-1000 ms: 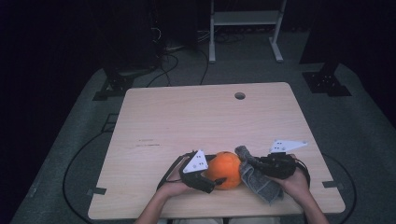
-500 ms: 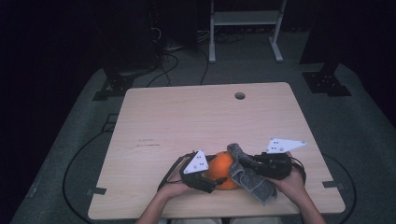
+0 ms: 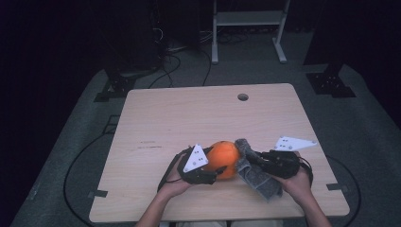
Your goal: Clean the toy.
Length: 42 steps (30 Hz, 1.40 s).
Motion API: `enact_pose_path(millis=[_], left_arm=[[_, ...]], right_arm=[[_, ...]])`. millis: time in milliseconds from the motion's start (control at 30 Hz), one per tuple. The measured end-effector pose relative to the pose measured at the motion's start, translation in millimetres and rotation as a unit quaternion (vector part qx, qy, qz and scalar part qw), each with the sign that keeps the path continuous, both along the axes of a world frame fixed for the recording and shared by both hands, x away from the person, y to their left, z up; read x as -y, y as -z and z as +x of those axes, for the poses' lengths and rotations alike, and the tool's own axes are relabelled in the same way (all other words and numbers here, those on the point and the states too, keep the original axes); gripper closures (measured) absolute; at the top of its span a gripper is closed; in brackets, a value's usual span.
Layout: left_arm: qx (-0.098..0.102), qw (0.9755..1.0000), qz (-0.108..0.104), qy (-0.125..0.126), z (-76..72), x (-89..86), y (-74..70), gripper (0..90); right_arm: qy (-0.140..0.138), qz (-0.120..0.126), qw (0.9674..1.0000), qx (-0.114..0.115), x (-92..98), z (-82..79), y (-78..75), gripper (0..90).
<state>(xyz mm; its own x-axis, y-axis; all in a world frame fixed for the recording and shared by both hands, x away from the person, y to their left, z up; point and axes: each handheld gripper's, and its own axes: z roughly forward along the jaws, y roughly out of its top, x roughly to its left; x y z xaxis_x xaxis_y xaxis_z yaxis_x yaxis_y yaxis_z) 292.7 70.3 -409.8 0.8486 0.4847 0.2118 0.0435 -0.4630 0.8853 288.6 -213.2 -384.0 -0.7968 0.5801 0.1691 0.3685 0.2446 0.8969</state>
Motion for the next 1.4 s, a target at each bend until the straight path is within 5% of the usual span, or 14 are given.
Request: enact_pose_path(millis=[133,300,400,467,600,667,733,867,933,1000,1100,1200,1400], left_arm=[[-0.003,0.9991,0.029,-0.031,1.1,4.9,6.8,29.5],[-0.049,0.9985,0.011,-0.023,4.6,12.8,19.1,22.0],[-0.073,0.9971,-0.007,0.018,5.3,5.9,16.9,21.0],[-0.072,0.9965,-0.018,0.04,5.9,0.2,12.5,21.6],[-0.06,0.9968,-0.051,0.015,11.2,-6.9,7.6,25.6],[-0.08,0.9952,-0.056,0.007,15.4,-6.7,12.0,27.8],[-0.108,0.9928,-0.05,0.017,16.8,-2.8,18.6,31.0],[-0.115,0.9916,-0.022,0.054,10.2,5.9,20.9,31.6],[-0.115,0.9896,0.007,0.086,4.8,8.5,23.4,30.7],[-0.116,0.9871,0.025,0.108,2.1,7.6,20.4,28.5],[-0.122,0.9842,0.022,0.127,3.3,3.2,16.2,27.1],[-0.129,0.9824,-0.007,0.135,7.5,-4.3,10.1,26.4],[-0.116,0.9851,0.005,0.127,23.3,6.3,3.1,21.3]], right_arm=[[-0.014,0.012,0.9998,0.01,-19.6,4.3,-8.2,77.8],[-0.008,-0.017,0.9998,-0.007,-40.1,20.2,3.9,77.8],[0.002,-0.008,0.9998,-0.02,-29.9,23.6,13.1,77.9],[0.002,-0.009,0.9996,-0.027,-23.4,21.4,15.9,77.9],[-0.01,-0.026,0.9992,-0.03,-12.1,14.1,20.6,77.7],[-0.009,-0.028,0.999,-0.034,-5.3,14.3,24.3,77.6],[-0.004,-0.025,0.9988,-0.043,1.0,15.7,27.7,77.5],[0.021,-0.031,0.9981,-0.049,10.7,17.2,34.7,77.0],[0.052,-0.029,0.9969,-0.051,18.1,18.8,34.9,77.0],[0.046,-0.016,0.9975,-0.051,19.0,17.8,33.3,77.1],[0.038,-0.027,0.9978,-0.048,14.1,15.9,33.2,77.1],[0.023,-0.033,0.9978,-0.052,14.5,16.3,34.4,77.2],[-0.017,-0.049,0.9974,-0.051,15.6,11.6,38.1,77.2]])
